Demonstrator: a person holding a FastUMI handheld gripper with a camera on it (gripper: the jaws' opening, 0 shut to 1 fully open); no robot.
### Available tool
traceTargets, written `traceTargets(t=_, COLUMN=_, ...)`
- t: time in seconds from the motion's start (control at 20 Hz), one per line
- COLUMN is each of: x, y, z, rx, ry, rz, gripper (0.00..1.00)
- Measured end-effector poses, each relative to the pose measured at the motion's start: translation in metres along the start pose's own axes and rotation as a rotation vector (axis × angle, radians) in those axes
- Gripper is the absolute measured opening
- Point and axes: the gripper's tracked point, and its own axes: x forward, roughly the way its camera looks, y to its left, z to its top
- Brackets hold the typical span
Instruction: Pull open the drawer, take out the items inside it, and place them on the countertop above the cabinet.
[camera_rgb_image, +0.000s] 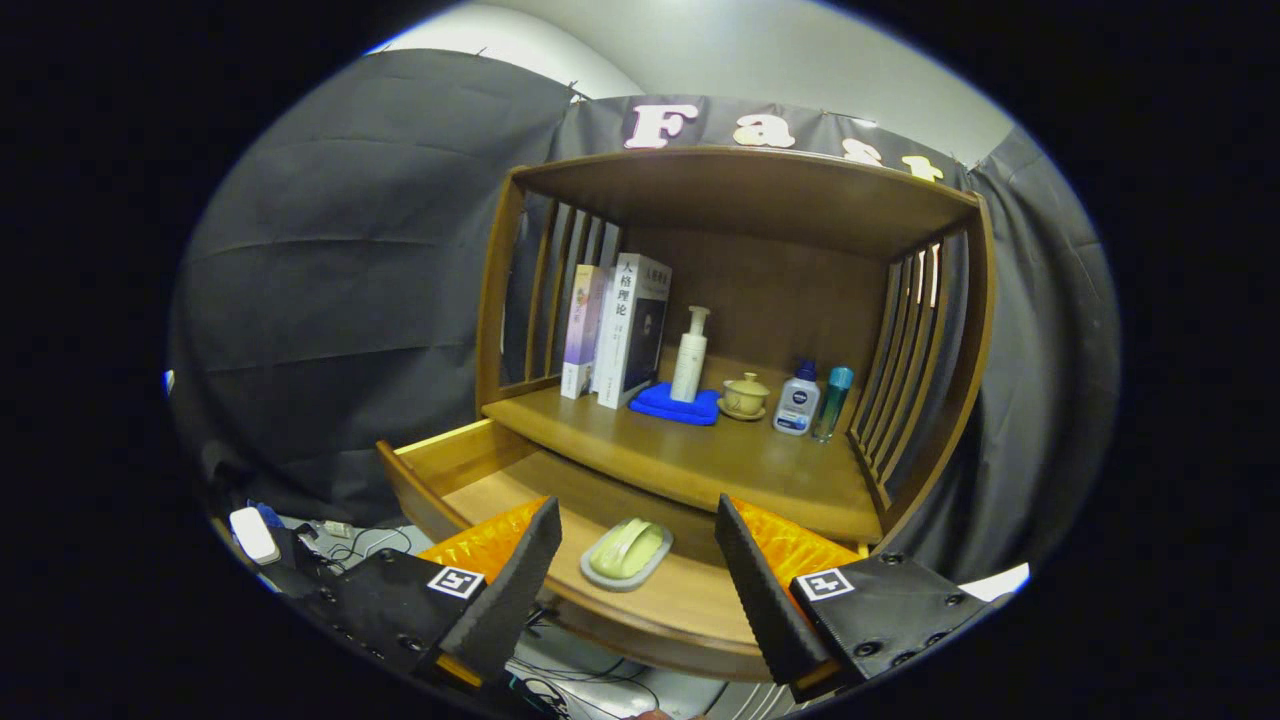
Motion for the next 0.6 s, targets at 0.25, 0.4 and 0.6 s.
traceTargets(t=0.25, x=0.036, y=-0.01, z=0.02, rx=0.094, ry=0.071, rz=0.02, gripper=0.97)
traceTargets(t=0.4, x=0.056, y=-0.004, z=0.014, rx=0.2, ry=0.146, rz=0.06, gripper=0.98)
traceTargets(t=0.6, x=0.086, y=0.007, z=-0.014, rx=0.278, ry=0.286, rz=0.098, gripper=0.97)
